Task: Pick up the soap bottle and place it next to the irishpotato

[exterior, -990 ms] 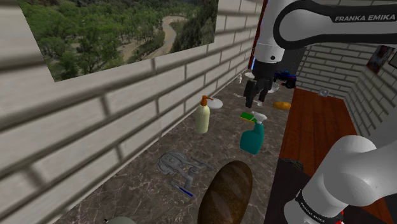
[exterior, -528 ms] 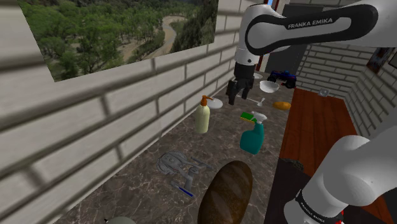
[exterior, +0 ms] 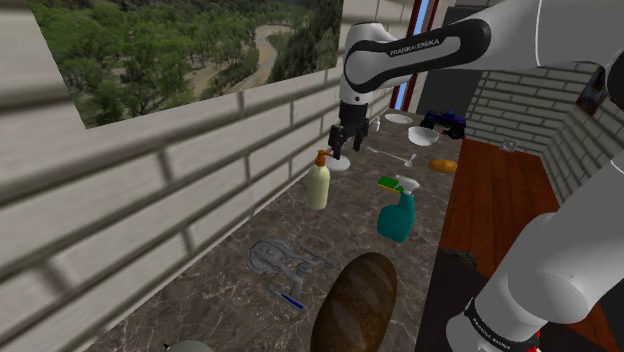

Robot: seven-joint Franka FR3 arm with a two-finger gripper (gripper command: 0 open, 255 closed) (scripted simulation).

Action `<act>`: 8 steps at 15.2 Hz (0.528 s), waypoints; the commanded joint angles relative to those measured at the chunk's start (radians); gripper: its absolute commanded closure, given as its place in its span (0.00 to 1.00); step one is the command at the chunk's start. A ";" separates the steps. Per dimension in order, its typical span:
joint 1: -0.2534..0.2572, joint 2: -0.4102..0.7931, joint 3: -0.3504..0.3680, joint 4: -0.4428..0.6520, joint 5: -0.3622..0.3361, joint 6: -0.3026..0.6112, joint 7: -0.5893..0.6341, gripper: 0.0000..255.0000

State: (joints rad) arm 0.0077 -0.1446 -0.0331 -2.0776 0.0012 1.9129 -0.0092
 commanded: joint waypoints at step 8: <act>-0.006 0.359 -0.006 0.353 -0.005 0.022 -0.026 0.00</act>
State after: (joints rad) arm 0.0016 0.1696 -0.0388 -1.7769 -0.0035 1.9413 -0.0337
